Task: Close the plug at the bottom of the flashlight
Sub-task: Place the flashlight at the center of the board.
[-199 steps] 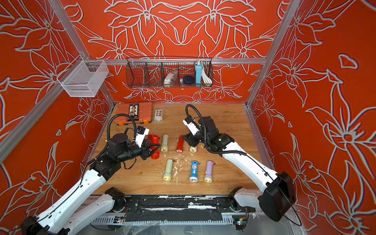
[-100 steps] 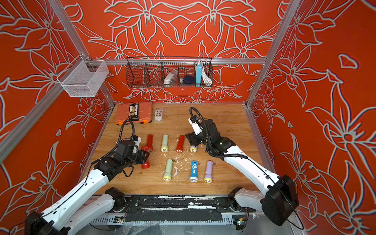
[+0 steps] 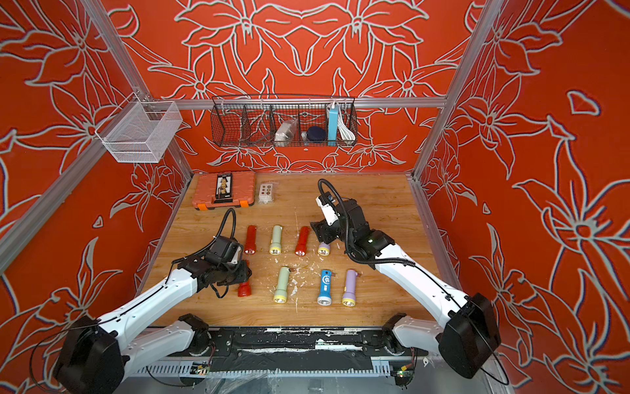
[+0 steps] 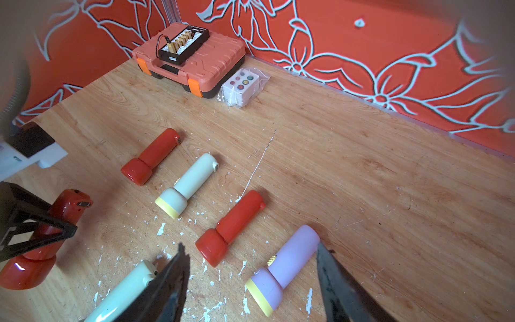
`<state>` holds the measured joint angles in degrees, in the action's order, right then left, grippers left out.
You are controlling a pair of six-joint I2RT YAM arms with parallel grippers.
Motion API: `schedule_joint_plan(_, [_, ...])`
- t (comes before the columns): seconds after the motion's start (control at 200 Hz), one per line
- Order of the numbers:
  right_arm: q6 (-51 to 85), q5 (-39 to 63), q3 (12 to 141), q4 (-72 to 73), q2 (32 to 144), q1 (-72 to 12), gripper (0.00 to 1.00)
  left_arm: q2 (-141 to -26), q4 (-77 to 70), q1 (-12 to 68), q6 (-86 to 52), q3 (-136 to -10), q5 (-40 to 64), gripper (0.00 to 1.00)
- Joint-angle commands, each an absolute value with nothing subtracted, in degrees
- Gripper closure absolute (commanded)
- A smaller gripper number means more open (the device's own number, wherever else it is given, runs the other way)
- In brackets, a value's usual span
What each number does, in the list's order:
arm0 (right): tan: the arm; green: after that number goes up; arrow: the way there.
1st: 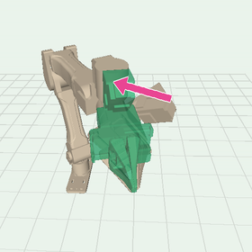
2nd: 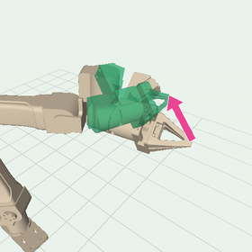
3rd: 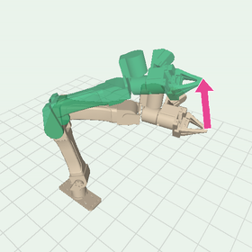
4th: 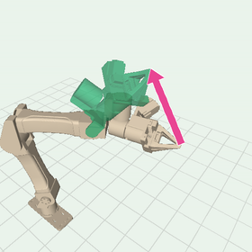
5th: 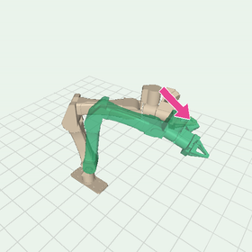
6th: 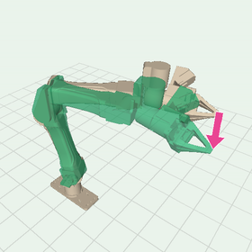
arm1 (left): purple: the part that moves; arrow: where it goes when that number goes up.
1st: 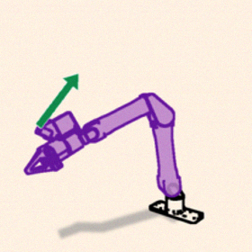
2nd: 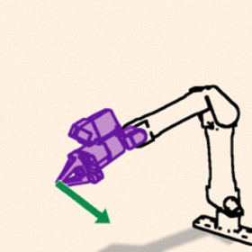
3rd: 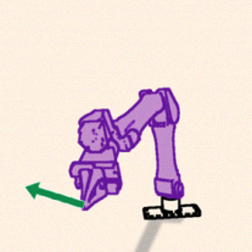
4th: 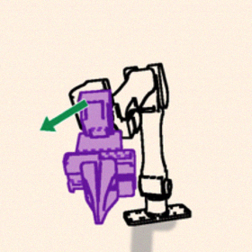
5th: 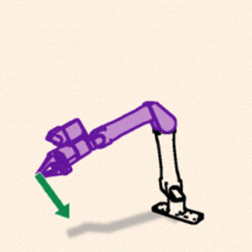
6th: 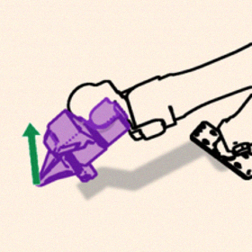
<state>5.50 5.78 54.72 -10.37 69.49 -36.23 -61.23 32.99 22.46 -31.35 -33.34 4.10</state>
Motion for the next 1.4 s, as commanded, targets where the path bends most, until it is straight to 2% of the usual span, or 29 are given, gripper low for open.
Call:
schedule_joint_plan(0.0, [4.57,3.99,55.19,-11.12,70.05,-35.84,0.26,-63.34,33.99,22.53,-31.36,-33.72,5.74,1.00])
schedule_joint_plan(0.45, [4.07,6.10,55.81,-12.55,70.84,-34.71,0.26,-74.64,37.61,22.69,-30.23,-38.01,6.94,1.00])
schedule_joint_plan(0.52, [3.88,6.06,55.85,-12.73,70.96,-34.47,0.26,-74.86,37.86,22.68,-30.17,-38.24,6.96,0.93])
schedule_joint_plan(0.57, [3.90,6.39,55.72,-12.59,70.84,-34.37,0.26,-74.46,38.29,22.74,-30.36,-38.43,6.48,0.82])
schedule_joint_plan(0.626, [3.95,6.94,55.63,-12.48,70.75,-34.22,0.26,-73.71,38.45,22.68,-30.56,-38.34,6.07,0.79])
schedule_joint_plan(0.666, [3.96,7.25,55.55,-12.48,70.69,-34.19,0.26,-73.11,38.49,22.67,-30.66,-38.28,5.90,0.68])
schedule_joint_plan(0.711, [4.13,7.45,55.46,-12.27,70.71,-34.10,0.26,-72.57,38.90,22.72,-30.67,-38.54,5.47,0.61])
schedule_joint_plan(0.971, [4.22,7.82,55.38,-12.48,70.77,-33.75,0.27,-70.90,41.96,22.68,-29.80,-41.99,5.26,0.55])
schedule_joint_plan(0.991, [4.22,7.82,55.38,-12.49,70.75,-33.75,0.27,-70.78,42.09,22.68,-29.83,-42.23,5.36,0.49])
schedule_joint_plan(1.016, [4.22,7.82,55.29,-12.55,70.71,-33.75,0.27,-70.61,42.26,22.68,-29.80,-42.52,5.44,0.47])
schedule_joint_plan(1.396, [4.41,7.56,54.93,-12.47,69.91,-33.73,0.26,-64.57,44.67,22.68,-32.27,-45.67,7.43,0.44])
